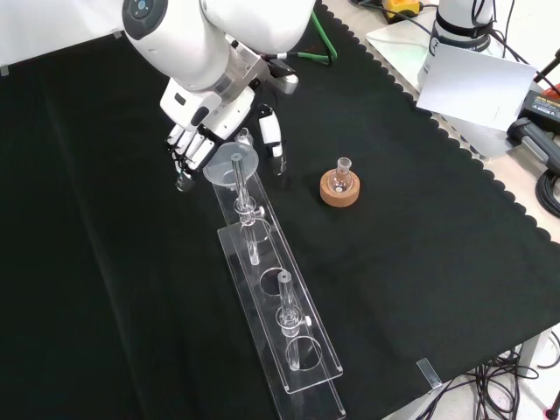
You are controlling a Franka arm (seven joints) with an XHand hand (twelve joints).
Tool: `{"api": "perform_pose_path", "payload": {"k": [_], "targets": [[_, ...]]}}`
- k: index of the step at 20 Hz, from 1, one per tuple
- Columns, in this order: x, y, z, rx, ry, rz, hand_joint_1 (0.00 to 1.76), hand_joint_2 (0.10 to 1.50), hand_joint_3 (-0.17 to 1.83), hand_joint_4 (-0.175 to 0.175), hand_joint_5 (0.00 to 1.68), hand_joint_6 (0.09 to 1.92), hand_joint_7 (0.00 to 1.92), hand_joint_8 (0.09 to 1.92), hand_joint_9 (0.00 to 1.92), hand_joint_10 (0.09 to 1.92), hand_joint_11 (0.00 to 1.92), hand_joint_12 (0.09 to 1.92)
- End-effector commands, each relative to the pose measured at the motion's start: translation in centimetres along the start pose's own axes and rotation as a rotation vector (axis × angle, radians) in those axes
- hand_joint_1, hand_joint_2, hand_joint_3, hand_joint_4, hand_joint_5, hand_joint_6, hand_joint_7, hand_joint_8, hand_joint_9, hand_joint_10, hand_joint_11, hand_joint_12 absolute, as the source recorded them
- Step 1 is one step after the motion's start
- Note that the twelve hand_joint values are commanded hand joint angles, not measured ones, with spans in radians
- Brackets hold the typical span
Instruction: Pick up the funnel from the transparent funnel stand.
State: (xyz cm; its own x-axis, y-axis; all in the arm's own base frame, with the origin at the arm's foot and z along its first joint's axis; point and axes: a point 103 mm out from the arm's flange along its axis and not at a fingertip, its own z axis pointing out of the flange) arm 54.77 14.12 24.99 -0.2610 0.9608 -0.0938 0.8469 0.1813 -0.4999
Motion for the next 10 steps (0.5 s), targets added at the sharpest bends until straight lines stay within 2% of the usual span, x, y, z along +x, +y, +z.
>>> {"api": "perform_pose_path", "payload": {"k": [1,5,10], "targets": [[-0.11,-0.10,0.13,-0.001,-0.002,-0.001,0.67,0.68,0.02,-0.018,0.20,0.09,0.33,0.52,0.26,0.71,0.00,1.18],[0.31,0.07,0.33,-0.007,-0.002,0.001,0.71,0.69,0.04,0.018,0.41,0.09,0.51,0.51,0.43,0.63,0.00,1.31],[0.55,0.32,0.20,-0.028,0.035,0.004,0.75,0.68,0.09,0.021,0.56,0.09,0.72,0.47,0.61,0.55,0.00,1.40]]}}
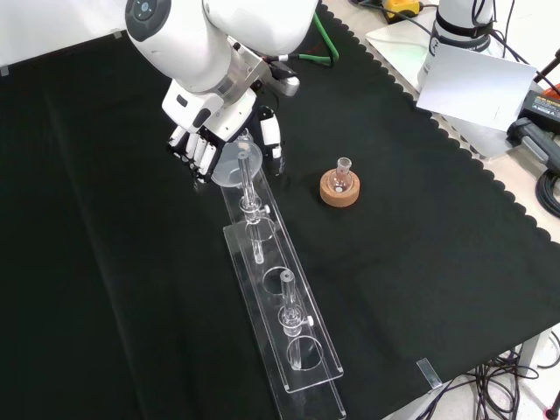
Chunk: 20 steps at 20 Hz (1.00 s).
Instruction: Pick up the funnel from the transparent funnel stand.
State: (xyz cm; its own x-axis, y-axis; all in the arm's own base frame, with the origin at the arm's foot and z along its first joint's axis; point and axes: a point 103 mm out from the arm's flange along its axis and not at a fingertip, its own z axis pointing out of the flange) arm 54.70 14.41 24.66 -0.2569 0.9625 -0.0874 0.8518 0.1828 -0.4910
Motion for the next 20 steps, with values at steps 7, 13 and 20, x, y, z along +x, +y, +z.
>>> {"api": "perform_pose_path", "payload": {"k": [7,13,20], "targets": [[0.1,0.0,-0.8,-0.058,0.092,0.007,0.84,0.52,0.50,0.016,0.75,0.09,0.93,0.43,0.83,0.42,0.01,1.52],[-0.1,-0.9,-1.7,-0.102,0.137,0.002,0.86,0.50,0.58,0.009,0.82,0.09,1.00,0.45,0.89,0.42,0.07,1.50],[0.1,-4.1,-4.5,-0.221,0.179,-0.044,0.89,0.50,0.64,0.011,0.89,0.15,1.05,0.44,0.95,0.40,0.14,1.47]]}}
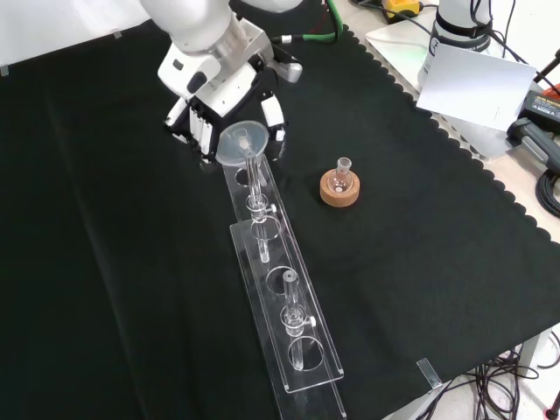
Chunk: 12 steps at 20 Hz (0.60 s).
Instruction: Pick up the funnel from the transparent funnel stand.
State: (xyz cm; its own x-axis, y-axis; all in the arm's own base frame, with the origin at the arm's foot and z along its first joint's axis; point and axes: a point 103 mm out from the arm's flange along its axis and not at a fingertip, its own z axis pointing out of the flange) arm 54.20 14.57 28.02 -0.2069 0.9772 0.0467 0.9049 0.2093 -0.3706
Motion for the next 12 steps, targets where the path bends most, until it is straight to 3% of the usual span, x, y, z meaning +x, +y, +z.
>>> {"api": "perform_pose_path", "payload": {"k": [1,12], "targets": [[0.4,-2.1,-2.3,-0.095,0.040,-0.042,0.89,0.50,0.65,0.011,0.90,0.16,1.06,0.44,0.95,0.40,0.15,1.46],[0.6,-4.9,-6.0,-0.215,0.066,-0.066,0.90,0.49,0.68,0.010,0.87,0.29,1.08,0.42,0.99,0.36,0.18,1.45]]}}
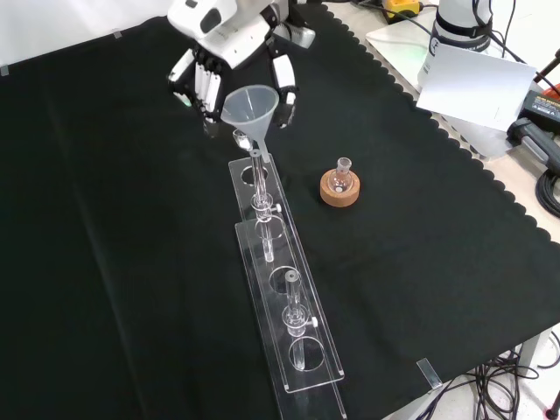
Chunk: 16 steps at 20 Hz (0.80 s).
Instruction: Pick up the funnel from the transparent funnel stand.
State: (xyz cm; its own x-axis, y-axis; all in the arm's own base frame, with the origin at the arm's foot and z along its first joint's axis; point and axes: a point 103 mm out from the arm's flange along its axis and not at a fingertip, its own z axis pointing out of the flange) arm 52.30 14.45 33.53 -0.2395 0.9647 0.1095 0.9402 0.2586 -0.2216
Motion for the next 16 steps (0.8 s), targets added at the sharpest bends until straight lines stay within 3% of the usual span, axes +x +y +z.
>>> {"api": "perform_pose_path", "payload": {"k": [1,12,16], "targets": [[0.2,-1.0,-2.1,-0.074,0.016,-0.017,0.90,0.49,0.68,0.010,0.86,0.31,1.08,0.42,0.99,0.36,0.18,1.45],[1.9,-2.8,-5.6,-0.157,-0.003,-0.037,0.91,0.49,0.70,0.010,0.82,0.43,1.08,0.42,1.01,0.35,0.22,1.44],[1.4,-3.9,-6.2,-0.172,-0.005,-0.003,0.91,0.49,0.70,0.010,0.82,0.45,1.08,0.42,1.01,0.35,0.24,1.43]]}}
